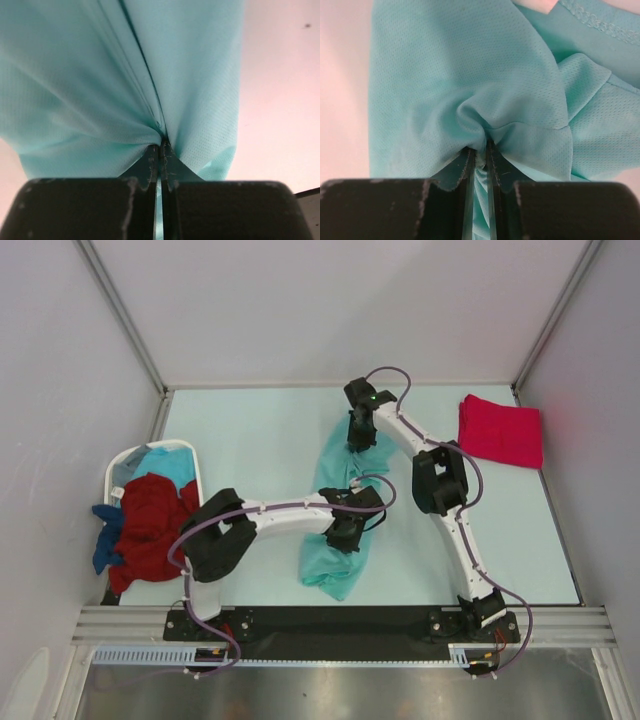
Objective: Fold and stack the t-shirts
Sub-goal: Rotate the tshirt 90 degrees
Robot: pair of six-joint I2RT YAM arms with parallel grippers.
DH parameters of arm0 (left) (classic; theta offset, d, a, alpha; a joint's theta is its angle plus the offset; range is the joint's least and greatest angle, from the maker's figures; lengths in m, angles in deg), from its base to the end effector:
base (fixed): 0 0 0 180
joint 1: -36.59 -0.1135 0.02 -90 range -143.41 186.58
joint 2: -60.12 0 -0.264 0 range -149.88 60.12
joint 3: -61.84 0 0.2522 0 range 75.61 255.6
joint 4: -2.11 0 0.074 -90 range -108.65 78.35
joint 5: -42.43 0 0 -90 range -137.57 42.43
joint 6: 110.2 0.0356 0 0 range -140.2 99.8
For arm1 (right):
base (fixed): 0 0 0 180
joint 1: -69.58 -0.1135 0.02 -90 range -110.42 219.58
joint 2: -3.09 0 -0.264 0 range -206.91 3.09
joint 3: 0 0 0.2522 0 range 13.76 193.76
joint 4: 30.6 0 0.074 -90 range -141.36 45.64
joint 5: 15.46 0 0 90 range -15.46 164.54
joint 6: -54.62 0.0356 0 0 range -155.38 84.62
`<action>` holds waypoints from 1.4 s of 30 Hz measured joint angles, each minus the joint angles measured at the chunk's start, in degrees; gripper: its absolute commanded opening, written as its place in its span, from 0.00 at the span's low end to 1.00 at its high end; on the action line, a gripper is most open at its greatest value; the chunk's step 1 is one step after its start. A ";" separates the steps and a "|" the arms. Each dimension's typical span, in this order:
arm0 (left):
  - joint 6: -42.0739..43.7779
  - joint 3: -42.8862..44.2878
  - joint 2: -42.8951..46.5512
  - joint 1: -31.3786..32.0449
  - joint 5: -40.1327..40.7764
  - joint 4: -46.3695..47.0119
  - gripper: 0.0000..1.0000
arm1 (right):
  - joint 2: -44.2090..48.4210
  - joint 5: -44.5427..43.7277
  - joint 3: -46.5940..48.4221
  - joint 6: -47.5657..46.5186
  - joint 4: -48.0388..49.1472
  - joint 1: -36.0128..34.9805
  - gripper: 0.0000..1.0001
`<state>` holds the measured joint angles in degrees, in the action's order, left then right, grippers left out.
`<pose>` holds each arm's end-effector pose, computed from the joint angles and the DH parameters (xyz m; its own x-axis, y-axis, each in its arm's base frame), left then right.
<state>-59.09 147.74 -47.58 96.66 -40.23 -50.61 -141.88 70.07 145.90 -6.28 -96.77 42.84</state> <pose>0.1854 -0.3128 0.1660 -0.9032 0.3208 -0.2850 0.3539 0.9325 -0.0717 0.4783 0.2379 0.1697 -0.9126 0.0831 -0.4004 0.0279 0.9895 0.1418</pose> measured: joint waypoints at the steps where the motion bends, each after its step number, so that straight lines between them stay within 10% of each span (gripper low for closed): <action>1: 0.33 0.70 -0.48 0.50 0.00 -0.04 0.00 | -0.02 0.52 0.00 -0.26 0.26 0.00 0.00; 27: 5.62 13.70 -9.79 0.26 -3.50 -5.42 0.01 | -3.72 12.07 4.37 -4.59 3.98 -0.39 0.00; 29: 5.97 13.44 -9.62 0.26 -3.41 -5.18 0.13 | -2.60 12.31 2.03 -4.57 5.70 -0.22 0.03; 36: 6.12 8.52 -4.15 0.31 1.51 -2.75 0.69 | 0.61 11.32 -3.10 -4.42 9.75 -0.42 0.63; 42: 6.54 8.52 3.58 0.31 6.95 -2.49 0.89 | 4.13 7.74 -6.51 -5.14 10.64 -0.87 0.84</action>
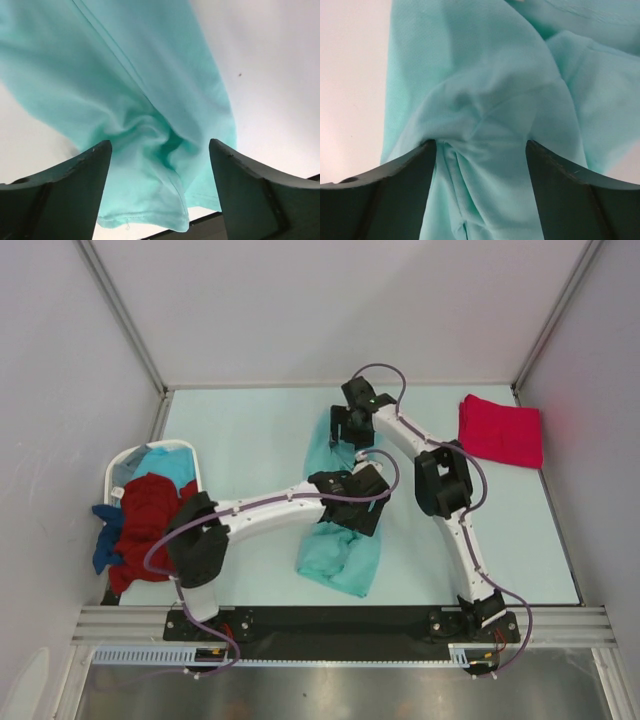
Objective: Fold and stack the t-shirts
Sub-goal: Rotate the tshirt 90 degrees
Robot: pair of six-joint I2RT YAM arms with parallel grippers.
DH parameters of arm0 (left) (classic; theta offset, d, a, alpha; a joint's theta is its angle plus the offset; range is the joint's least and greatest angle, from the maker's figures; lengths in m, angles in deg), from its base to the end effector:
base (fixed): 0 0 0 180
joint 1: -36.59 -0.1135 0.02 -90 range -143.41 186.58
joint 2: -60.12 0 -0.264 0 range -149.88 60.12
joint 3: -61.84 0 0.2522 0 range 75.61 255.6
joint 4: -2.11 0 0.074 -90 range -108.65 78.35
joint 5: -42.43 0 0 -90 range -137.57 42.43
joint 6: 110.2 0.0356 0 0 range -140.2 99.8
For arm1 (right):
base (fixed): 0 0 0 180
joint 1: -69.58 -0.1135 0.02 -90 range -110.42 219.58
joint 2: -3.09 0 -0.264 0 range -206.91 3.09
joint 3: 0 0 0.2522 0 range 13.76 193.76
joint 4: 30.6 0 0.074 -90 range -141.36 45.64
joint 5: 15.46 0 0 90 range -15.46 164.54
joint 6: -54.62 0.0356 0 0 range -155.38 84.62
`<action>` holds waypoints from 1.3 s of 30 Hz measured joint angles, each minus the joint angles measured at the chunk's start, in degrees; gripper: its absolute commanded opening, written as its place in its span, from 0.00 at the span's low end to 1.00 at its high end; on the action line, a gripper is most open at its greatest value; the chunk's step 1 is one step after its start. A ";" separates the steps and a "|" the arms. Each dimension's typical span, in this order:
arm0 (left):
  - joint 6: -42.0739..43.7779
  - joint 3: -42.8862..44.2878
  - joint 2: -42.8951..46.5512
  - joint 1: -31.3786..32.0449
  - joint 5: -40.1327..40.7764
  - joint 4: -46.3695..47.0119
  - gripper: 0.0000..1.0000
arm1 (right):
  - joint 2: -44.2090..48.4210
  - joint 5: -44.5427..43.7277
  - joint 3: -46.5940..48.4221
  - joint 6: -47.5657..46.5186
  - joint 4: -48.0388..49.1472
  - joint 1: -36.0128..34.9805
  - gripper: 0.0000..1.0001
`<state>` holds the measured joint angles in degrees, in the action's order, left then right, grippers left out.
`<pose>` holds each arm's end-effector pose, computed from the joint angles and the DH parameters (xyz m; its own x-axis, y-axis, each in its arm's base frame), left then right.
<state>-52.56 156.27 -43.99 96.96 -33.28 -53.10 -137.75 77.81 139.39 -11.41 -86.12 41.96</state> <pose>0.1950 -0.3251 0.2289 -0.8013 0.3597 -0.4781 0.4282 0.9029 -0.0383 0.4744 0.2505 0.1820 -0.8780 -0.0016 -0.4786 -0.1463 0.9530 0.2651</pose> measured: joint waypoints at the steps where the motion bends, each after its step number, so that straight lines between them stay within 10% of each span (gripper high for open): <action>1: -0.07 0.46 1.38 0.00 1.20 -0.17 0.90 | 0.87 -0.55 -0.61 -0.20 -0.07 0.11 0.85; 13: -0.11 2.27 11.50 -2.32 8.74 -1.46 0.99 | 21.64 -6.49 -15.04 -0.66 0.68 0.96 0.99; 23: -0.57 -6.43 14.60 -16.61 8.94 -2.69 0.96 | 38.12 -9.77 -43.82 0.17 4.79 -1.07 0.75; 39: -0.63 -6.56 12.04 -20.52 7.87 -2.84 0.96 | 18.56 -10.23 -21.53 -0.11 6.43 1.68 0.59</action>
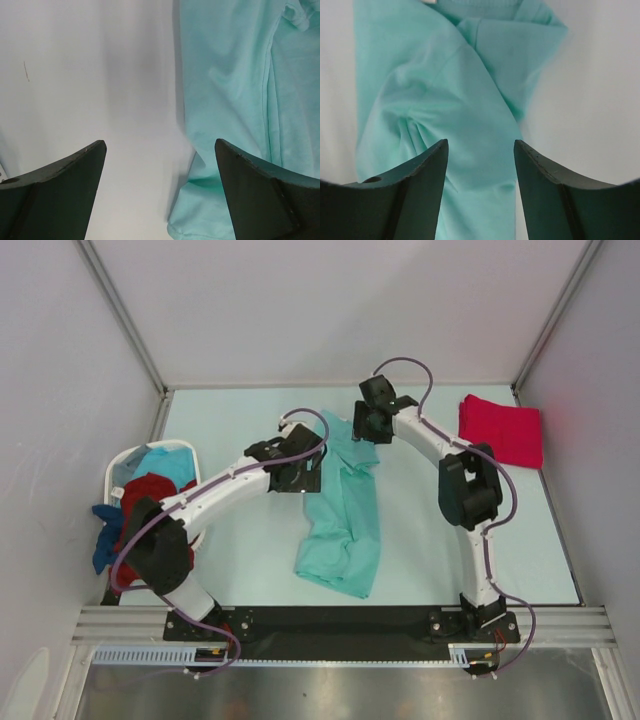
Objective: Fold and stack the t-shirts
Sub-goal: Rotate the tshirt 90 degrees
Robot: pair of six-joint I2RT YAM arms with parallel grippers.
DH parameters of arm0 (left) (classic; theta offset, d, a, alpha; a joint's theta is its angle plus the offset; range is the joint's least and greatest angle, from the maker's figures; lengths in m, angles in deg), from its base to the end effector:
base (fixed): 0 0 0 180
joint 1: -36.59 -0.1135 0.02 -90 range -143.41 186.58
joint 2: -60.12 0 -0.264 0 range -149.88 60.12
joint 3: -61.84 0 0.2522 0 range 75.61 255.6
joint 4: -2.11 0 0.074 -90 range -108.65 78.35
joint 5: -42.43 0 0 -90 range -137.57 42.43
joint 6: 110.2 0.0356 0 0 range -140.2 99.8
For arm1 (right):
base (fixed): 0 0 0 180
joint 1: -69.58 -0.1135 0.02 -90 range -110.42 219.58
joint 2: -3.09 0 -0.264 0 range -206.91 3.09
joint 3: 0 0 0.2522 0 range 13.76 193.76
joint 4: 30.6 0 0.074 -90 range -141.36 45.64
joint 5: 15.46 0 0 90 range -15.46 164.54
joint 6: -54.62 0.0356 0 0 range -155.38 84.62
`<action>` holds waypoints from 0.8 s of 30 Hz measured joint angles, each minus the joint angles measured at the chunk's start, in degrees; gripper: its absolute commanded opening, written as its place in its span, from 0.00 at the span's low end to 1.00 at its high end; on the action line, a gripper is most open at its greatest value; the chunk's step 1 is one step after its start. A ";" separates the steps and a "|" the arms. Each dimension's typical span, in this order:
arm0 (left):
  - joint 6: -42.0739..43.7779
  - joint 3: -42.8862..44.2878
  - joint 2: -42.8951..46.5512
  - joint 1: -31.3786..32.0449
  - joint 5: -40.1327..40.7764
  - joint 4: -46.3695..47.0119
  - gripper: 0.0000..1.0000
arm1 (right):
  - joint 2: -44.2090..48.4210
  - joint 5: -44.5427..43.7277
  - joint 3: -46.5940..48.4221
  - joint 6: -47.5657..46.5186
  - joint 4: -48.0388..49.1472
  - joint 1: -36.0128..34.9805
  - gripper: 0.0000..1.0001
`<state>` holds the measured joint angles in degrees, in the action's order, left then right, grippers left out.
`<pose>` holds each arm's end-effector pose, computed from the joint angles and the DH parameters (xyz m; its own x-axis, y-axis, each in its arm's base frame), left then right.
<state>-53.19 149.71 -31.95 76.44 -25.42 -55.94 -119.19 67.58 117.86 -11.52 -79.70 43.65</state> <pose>0.2626 -0.2017 0.2642 -0.8196 0.0272 -0.5722 0.0148 0.9995 0.0263 0.4313 0.2049 0.2293 -0.8107 0.0523 -0.5831 -0.0452 0.9874 0.1514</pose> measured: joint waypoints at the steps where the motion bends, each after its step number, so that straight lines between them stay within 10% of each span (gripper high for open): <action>1: 0.00 0.00 0.00 -0.15 -0.07 0.00 0.96 | -1.38 0.07 1.53 -0.02 -0.04 0.28 0.59; 24: 0.55 -2.23 0.00 -4.52 -3.15 0.13 0.95 | -17.70 -0.57 22.01 0.96 -3.32 4.02 0.56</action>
<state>-52.64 147.48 -31.95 71.92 -28.56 -55.81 -136.90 67.01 139.87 -10.56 -83.02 47.67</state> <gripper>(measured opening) 0.956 0.559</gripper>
